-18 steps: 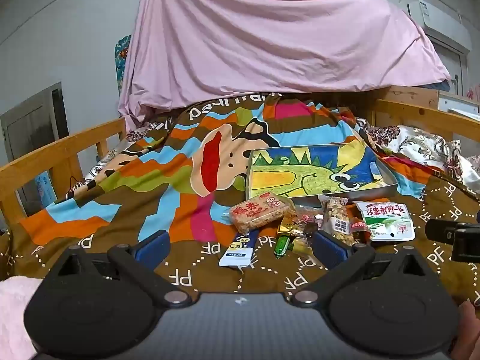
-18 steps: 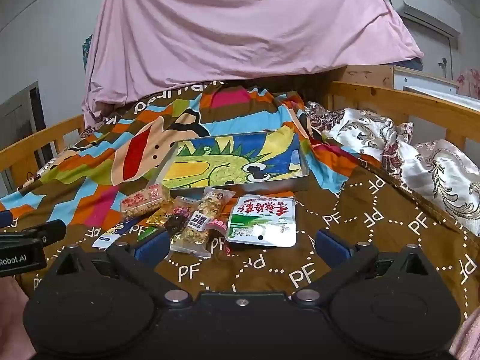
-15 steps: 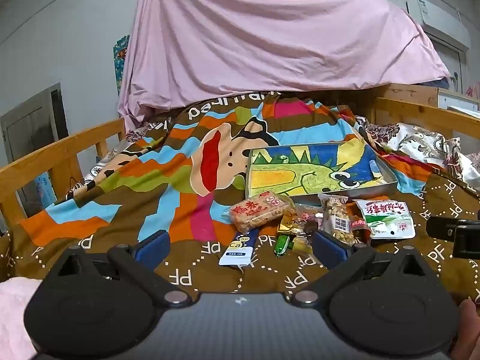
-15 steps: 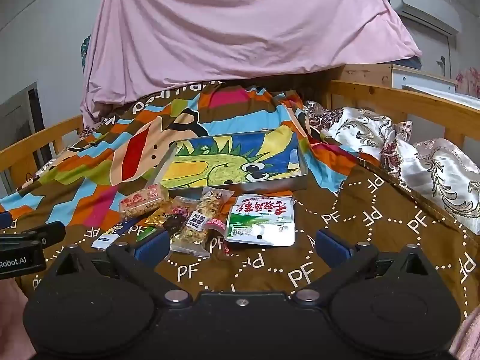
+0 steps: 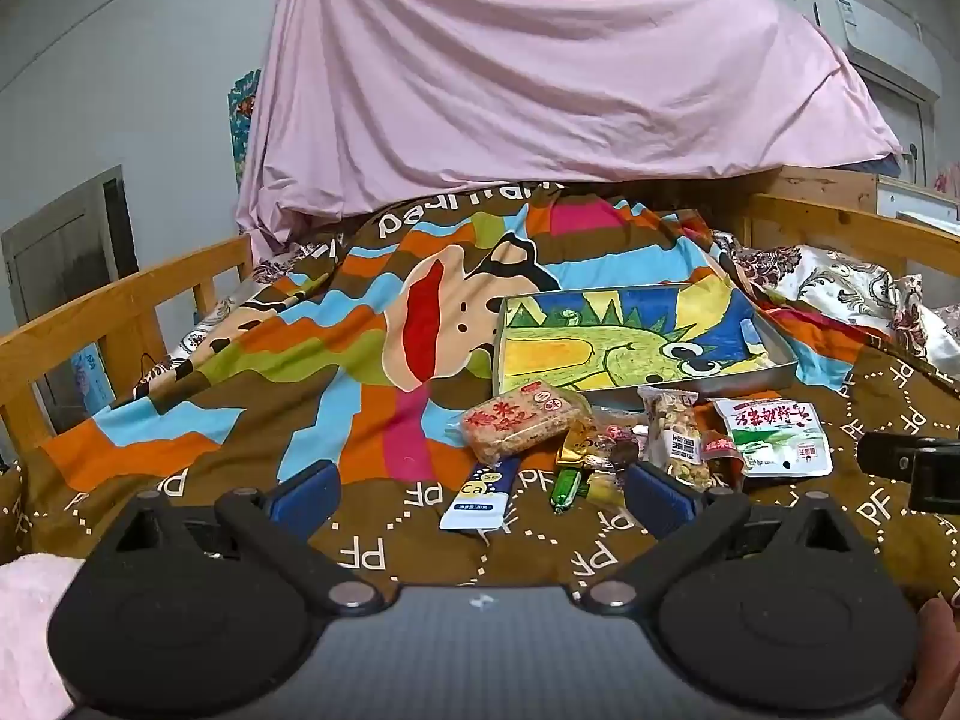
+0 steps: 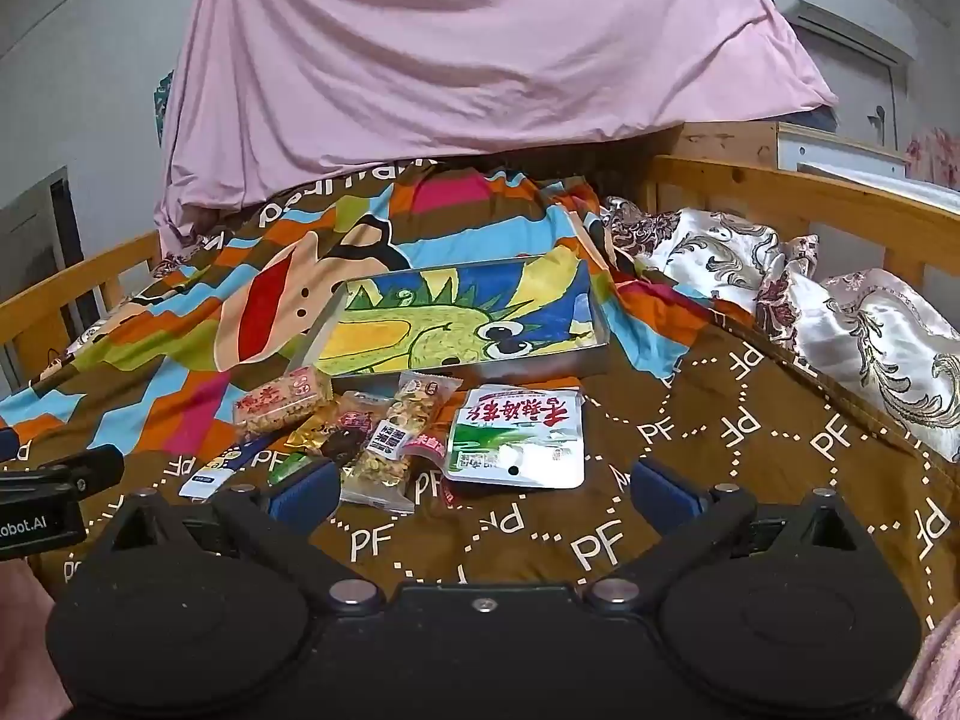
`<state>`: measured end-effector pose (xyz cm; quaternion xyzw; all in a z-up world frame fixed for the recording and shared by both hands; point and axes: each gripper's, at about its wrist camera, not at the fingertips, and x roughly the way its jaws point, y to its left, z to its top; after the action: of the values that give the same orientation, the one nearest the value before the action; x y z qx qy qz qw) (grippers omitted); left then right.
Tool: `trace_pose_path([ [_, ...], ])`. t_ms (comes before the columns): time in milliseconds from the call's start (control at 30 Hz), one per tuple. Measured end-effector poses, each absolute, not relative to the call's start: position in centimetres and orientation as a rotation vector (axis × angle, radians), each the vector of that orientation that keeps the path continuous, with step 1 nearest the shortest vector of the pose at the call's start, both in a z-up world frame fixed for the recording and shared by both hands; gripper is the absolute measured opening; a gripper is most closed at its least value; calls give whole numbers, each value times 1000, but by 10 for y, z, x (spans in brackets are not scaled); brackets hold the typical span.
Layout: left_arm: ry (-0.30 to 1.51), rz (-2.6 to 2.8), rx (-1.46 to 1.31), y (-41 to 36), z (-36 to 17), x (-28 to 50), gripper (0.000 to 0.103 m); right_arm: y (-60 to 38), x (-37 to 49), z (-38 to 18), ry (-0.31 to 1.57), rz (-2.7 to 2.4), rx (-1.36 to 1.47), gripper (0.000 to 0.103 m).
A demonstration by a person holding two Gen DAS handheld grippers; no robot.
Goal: Organize snacks
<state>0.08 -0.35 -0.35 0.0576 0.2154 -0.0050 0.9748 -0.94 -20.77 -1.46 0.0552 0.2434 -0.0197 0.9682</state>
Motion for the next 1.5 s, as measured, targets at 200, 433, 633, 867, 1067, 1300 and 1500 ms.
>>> trace_pose_path([
  [200, 435, -12, 116, -3, -3, 1, 103, -208, -10, -14, 493, -42, 114, 103],
  [433, 435, -12, 117, -2, -5, 4, 103, -209, -10, -14, 494, -41, 115, 103],
  [633, 435, -12, 117, -2, -5, 4, 103, -209, -10, -14, 496, -42, 115, 103],
  [867, 436, -12, 117, -2, -6, 4, 103, -208, -10, -14, 497, -43, 117, 103],
  [1067, 436, -12, 118, -2, -6, 4, 103, -208, -10, -14, 498, -44, 117, 103],
  [1300, 436, -11, 118, -3, -6, 5, 103, -209, -10, -14, 498, -44, 117, 103],
  [1500, 436, -11, 119, -3, -6, 4, 103, -204, -11, -10, 500, -46, 118, 103],
])
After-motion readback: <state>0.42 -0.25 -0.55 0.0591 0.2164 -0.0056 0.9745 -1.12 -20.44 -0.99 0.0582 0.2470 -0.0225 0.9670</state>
